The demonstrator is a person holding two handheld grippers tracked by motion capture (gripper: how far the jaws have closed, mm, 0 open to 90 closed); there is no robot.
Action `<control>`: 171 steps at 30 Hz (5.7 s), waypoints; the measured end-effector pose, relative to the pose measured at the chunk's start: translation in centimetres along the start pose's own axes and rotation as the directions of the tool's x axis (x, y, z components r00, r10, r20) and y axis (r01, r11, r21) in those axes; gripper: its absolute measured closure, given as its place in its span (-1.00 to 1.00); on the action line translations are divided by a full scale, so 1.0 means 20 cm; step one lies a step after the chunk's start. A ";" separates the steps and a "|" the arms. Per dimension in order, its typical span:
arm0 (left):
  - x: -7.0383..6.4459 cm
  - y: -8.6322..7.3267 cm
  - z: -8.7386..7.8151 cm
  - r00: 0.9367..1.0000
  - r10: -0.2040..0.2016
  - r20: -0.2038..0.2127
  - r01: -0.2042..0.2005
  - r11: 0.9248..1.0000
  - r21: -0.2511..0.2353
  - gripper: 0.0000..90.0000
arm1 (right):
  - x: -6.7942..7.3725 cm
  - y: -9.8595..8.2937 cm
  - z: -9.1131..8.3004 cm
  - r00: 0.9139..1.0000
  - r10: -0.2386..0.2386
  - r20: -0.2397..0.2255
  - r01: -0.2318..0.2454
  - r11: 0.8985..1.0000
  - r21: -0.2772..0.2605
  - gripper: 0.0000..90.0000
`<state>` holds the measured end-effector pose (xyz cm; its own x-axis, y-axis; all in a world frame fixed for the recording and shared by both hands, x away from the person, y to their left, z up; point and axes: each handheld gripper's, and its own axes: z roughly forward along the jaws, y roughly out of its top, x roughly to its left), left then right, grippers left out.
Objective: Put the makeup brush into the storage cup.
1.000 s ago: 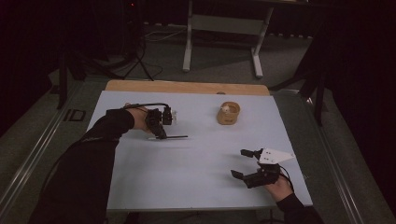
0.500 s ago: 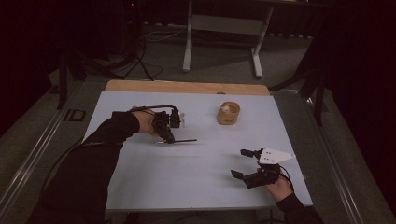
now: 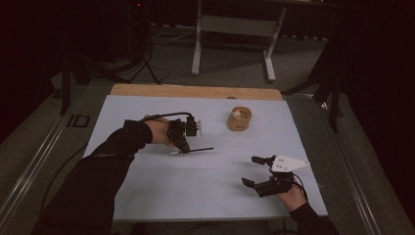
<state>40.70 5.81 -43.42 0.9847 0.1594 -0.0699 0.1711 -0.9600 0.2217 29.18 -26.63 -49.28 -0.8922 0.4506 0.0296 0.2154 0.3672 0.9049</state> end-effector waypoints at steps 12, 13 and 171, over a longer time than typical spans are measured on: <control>-0.01 0.09 0.03 0.999 -0.021 0.029 0.021 1.000 0.017 0.90 | 0.02 0.04 -0.02 0.996 -0.002 0.084 0.002 1.000 -0.003 -0.70; -0.01 0.10 0.03 0.999 -0.022 0.033 0.022 1.000 0.012 0.90 | 0.02 0.05 -0.03 0.996 0.001 0.089 -0.001 1.000 -0.005 -0.69; -0.45 -0.66 0.15 0.874 -0.475 -0.097 0.201 0.536 -0.820 -0.95 | -0.12 0.46 0.13 0.890 0.130 0.437 -0.163 0.986 0.039 0.91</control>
<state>29.51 16.44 -48.63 0.7827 0.6181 -0.0724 0.3157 -0.2942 0.9021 34.41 -22.19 -42.18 -0.5924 0.8046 -0.0416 0.3733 0.3199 0.8708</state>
